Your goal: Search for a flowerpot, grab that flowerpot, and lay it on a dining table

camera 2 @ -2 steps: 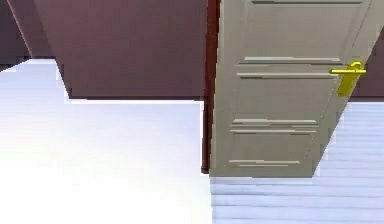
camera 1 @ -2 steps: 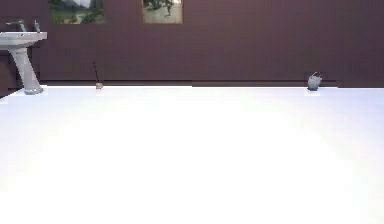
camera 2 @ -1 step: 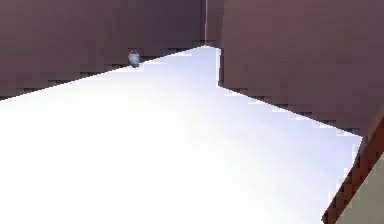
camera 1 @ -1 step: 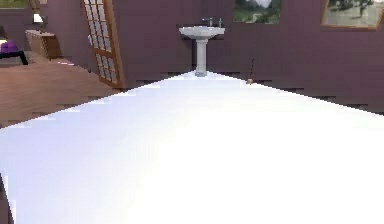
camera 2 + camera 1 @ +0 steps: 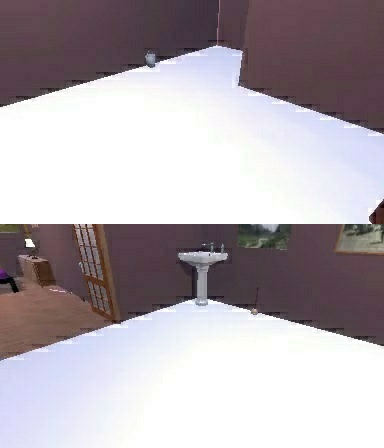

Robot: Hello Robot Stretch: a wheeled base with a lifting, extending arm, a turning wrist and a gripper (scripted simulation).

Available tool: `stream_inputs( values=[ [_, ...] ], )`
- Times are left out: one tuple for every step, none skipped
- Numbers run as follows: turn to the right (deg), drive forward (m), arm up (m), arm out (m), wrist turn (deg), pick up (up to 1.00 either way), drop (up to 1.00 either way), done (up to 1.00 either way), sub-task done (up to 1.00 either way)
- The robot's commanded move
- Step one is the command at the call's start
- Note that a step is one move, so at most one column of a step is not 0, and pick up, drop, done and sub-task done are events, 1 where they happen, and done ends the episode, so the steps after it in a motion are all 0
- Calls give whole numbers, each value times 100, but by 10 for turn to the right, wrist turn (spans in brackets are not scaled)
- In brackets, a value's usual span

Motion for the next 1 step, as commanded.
stream_inputs(
  values=[
    [-420,0,0,0,0,0,0,0,0]
  ],
)
